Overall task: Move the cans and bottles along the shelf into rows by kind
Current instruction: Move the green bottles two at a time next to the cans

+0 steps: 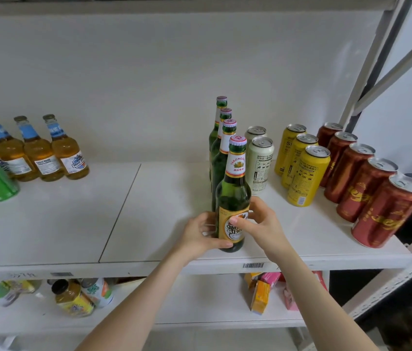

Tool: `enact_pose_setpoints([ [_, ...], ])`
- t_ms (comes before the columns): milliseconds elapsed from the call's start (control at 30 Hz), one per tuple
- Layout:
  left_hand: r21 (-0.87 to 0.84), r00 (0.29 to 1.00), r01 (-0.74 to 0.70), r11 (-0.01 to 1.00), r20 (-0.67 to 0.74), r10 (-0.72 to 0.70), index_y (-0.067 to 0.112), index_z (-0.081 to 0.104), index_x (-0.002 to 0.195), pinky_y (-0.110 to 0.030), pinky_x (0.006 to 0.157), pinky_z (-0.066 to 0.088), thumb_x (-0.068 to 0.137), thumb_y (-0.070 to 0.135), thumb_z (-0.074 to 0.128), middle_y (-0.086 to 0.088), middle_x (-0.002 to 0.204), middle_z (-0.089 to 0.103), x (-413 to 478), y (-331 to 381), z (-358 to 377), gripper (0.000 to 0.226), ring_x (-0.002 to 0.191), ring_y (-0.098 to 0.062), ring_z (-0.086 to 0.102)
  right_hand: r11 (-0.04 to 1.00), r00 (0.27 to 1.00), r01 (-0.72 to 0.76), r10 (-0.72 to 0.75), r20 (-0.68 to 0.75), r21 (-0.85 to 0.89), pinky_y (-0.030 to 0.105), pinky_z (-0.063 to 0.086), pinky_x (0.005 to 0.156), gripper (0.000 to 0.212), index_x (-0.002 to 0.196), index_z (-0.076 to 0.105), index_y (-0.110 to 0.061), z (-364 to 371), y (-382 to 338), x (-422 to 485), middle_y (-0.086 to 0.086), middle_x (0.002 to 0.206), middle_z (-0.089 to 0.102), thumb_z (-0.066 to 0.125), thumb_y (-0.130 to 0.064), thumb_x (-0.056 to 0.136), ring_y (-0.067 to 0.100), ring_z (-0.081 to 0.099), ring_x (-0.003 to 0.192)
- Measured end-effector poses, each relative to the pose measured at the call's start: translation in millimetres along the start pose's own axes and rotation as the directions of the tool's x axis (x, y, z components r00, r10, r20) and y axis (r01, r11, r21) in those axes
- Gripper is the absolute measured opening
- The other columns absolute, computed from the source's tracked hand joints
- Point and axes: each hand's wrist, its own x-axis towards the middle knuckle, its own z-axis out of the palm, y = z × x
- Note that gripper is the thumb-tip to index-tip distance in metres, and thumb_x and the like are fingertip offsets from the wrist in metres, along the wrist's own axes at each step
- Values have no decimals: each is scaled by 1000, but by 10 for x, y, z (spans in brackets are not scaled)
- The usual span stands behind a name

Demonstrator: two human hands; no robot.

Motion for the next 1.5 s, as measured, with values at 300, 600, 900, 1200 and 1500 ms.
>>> enact_pose_setpoints([
  [300,19,999,19,1000,-48,-18,7,63,107,-22,78,57,57,-1,92,-11,104,73,122,38,-26,59,101,-23,70,1000,1000,-17,17,-12,1,23,56,73,60,112,65,-28,21,8,124,-9,102,73,85,-47,58,9,67,98],
  [600,52,1000,23,998,-12,-22,7,63,112,-16,71,56,58,2,93,-5,104,73,201,95,-68,61,97,-15,70,998,999,-53,52,-6,-21,22,57,72,66,116,62,-31,0,34,220,-2,110,69,85,-49,58,8,68,96],
  [900,80,999,31,996,5,-31,14,62,108,-16,69,55,59,6,93,2,102,72,203,96,-86,59,95,-9,69,995,995,-95,96,19,-30,26,58,75,67,118,60,-32,-18,21,240,-4,113,68,86,-49,58,15,67,103],
  [1200,201,995,-9,979,-95,29,15,65,115,-22,92,46,66,11,90,-2,112,69,70,40,19,54,102,-7,64,973,987,-113,86,-137,-201,25,57,83,53,122,58,-26,59,-60,97,-10,108,68,85,-33,76,7,64,104],
  [1500,679,976,-62,732,-112,187,10,51,139,-30,112,29,81,34,78,-10,148,46,-595,-59,-251,69,140,-26,38,556,948,-151,-152,-279,-817,49,44,93,70,142,45,-13,222,-120,-484,9,138,52,68,-49,87,31,49,124],
])
